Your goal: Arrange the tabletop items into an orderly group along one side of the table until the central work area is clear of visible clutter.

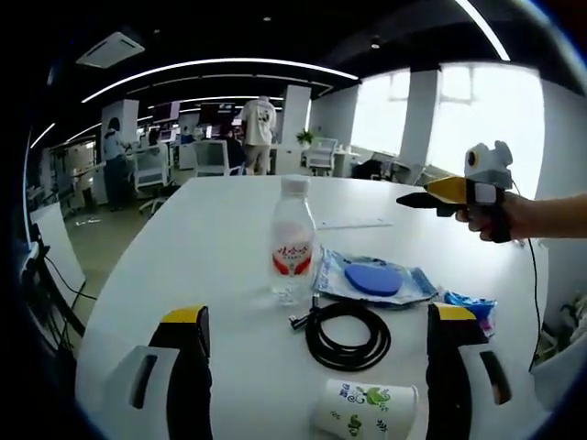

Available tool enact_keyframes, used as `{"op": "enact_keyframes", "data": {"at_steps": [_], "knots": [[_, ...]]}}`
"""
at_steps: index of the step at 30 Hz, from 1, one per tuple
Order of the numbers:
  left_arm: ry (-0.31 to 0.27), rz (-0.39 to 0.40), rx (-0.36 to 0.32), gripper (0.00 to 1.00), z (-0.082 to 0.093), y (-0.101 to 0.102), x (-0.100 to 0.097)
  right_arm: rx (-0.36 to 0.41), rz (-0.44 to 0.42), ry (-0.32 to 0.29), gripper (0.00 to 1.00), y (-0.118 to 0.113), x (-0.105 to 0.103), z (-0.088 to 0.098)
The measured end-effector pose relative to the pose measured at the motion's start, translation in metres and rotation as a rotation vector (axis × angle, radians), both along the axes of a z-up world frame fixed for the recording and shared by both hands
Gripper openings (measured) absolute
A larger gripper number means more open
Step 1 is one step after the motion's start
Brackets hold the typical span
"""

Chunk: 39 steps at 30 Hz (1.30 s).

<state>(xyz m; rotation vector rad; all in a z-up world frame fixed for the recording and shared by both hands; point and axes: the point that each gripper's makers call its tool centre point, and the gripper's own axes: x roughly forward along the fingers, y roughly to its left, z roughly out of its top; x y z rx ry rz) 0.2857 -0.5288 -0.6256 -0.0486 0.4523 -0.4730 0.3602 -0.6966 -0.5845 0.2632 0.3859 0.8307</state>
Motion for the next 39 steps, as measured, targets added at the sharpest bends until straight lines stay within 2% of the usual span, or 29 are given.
{"op": "enact_keyframes", "data": {"at_steps": [2,7,12,13,15,17,19,20,22,25,29,32,34,36,38,39], "knots": [[0.006,-0.001,-0.009,0.98,-0.002,-0.002,-0.002,0.037,-0.014,0.013,0.86,-0.004,-0.001,0.000],[0.017,-0.009,-0.010,0.98,-0.008,-0.006,-0.006,0.054,-0.041,0.028,0.86,-0.010,-0.003,-0.002],[0.023,-0.010,-0.014,0.98,-0.009,-0.005,-0.007,0.048,-0.057,0.048,0.86,-0.014,-0.005,-0.007],[0.020,-0.009,-0.014,0.98,-0.008,-0.005,-0.007,0.028,-0.070,0.071,0.86,-0.016,-0.006,-0.014],[0.021,-0.009,-0.014,0.98,-0.009,-0.005,-0.007,0.025,-0.068,0.081,0.86,-0.017,-0.008,-0.019],[0.020,-0.006,-0.025,0.98,-0.008,-0.005,-0.007,0.023,-0.107,0.141,0.86,-0.022,-0.010,-0.030],[0.024,-0.004,-0.028,0.98,-0.008,-0.005,-0.007,0.054,-0.151,0.174,0.87,-0.028,-0.009,-0.036],[0.024,-0.005,-0.027,0.98,-0.009,-0.005,-0.008,0.052,-0.195,0.221,0.88,-0.036,-0.008,-0.044],[0.034,-0.005,-0.036,0.98,-0.011,-0.006,-0.009,0.069,-0.235,0.230,0.89,-0.042,-0.005,-0.049],[0.038,-0.013,-0.028,0.97,-0.013,-0.007,-0.011,0.049,-0.280,0.266,0.89,-0.053,-0.005,-0.061],[0.035,-0.012,-0.027,0.97,-0.012,-0.006,-0.010,0.031,-0.312,0.311,0.89,-0.063,-0.008,-0.073],[0.037,-0.016,-0.023,0.96,-0.013,-0.005,-0.010,0.016,-0.340,0.379,0.88,-0.072,-0.015,-0.089],[0.041,-0.018,-0.022,0.96,-0.014,-0.005,-0.010,0.026,-0.366,0.397,0.86,-0.076,-0.016,-0.093],[0.039,-0.018,-0.023,0.96,-0.013,-0.005,-0.009,0.027,-0.377,0.443,0.85,-0.078,-0.020,-0.100],[0.037,-0.018,-0.037,0.96,-0.012,-0.006,-0.008,-0.020,-0.375,0.545,0.82,-0.081,-0.031,-0.117],[0.032,-0.017,-0.044,0.96,-0.011,-0.007,-0.008,-0.021,-0.386,0.525,0.81,-0.082,-0.027,-0.119]]}}
